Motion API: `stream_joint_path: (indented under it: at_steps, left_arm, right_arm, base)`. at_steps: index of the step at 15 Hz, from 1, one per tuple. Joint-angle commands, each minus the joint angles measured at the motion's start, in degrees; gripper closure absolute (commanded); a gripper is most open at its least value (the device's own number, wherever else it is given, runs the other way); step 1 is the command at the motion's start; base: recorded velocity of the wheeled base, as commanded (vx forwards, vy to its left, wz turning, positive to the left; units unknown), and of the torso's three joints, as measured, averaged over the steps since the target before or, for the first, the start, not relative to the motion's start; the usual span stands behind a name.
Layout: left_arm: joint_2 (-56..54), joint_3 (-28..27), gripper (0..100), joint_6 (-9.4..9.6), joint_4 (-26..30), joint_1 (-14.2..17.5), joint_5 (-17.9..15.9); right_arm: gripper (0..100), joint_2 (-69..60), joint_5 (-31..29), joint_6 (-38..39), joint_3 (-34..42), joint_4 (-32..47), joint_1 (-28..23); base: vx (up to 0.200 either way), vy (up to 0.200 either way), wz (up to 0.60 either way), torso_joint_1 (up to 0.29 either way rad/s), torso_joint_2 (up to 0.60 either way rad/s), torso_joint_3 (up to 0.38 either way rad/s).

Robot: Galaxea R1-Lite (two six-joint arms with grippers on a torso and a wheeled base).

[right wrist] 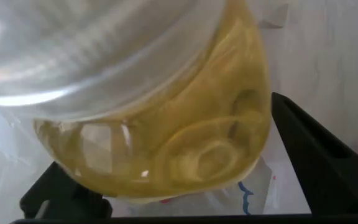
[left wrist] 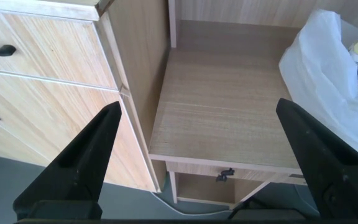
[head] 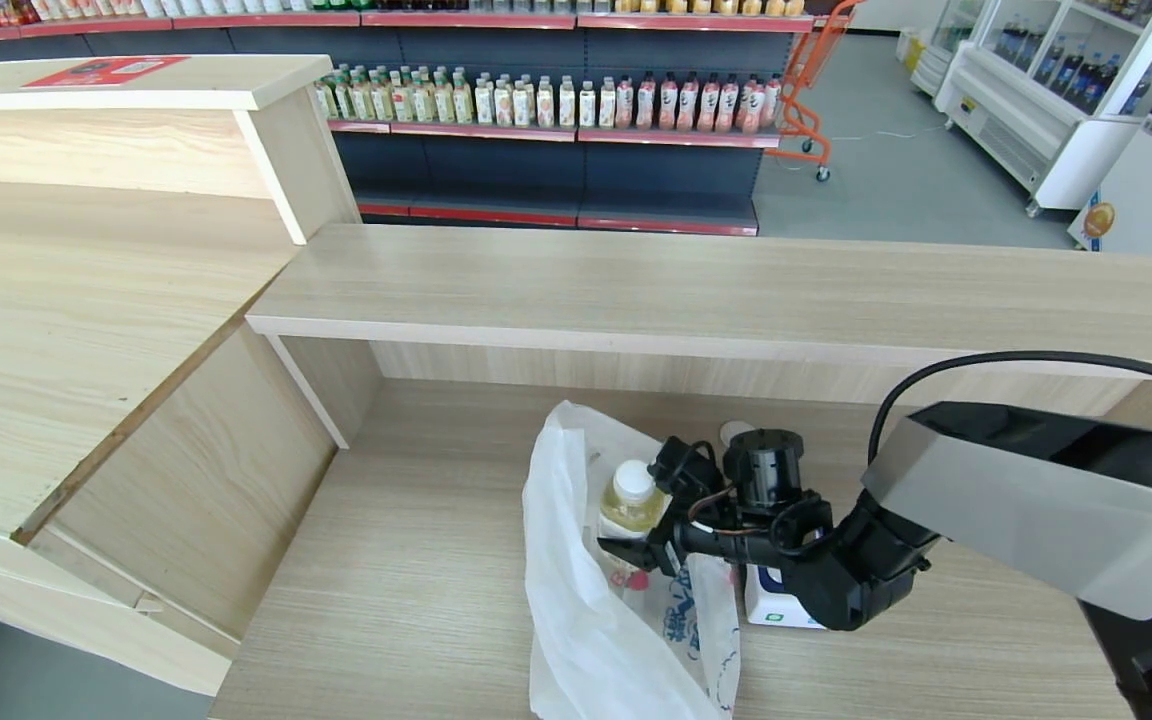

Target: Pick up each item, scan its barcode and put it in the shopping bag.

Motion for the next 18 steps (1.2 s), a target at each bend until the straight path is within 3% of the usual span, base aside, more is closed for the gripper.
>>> stream_joint_path:
  at_steps: [1,5,6,13,18]
  left_arm:
    - [0.09,0.00,0,0.00,0.00,0.00,0.01]
    - [0.09,0.00,0,0.00,0.00,0.00,0.01]
    - [0.09,0.00,0,0.00,0.00,0.00,0.01]
    - [0.09,0.00,0,0.00,0.00,0.00,0.01]
    - [0.09,0.00,0,0.00,0.00,0.00,0.01]
  right_arm:
    - [0,-2.99,-0.01,5.85,1.37,0.13,-0.23]
    - [0,-13.19,0.08,25.98,4.88,0.83,-0.84]
    - [0,-18.02,0.17,30.90,8.66,1.36,-1.64]
    - [0,-55.02,-0.01,32.39,31.25,16.21,-12.09]
    - [0,-73.22,-0.19,28.61,27.56,44.42,-22.38]
  base:
    - [0.000,0.000,0.00,0.000,0.00,0.000]
    - [0.000,0.000,0.00,0.000,0.00,0.000]
    - [0.000,0.000,0.00,0.000,0.00,0.000]
    - [0.000,0.000,0.00,0.000,0.00,0.000]
    - [0.000,0.000,0.00,0.000,0.00,0.000]
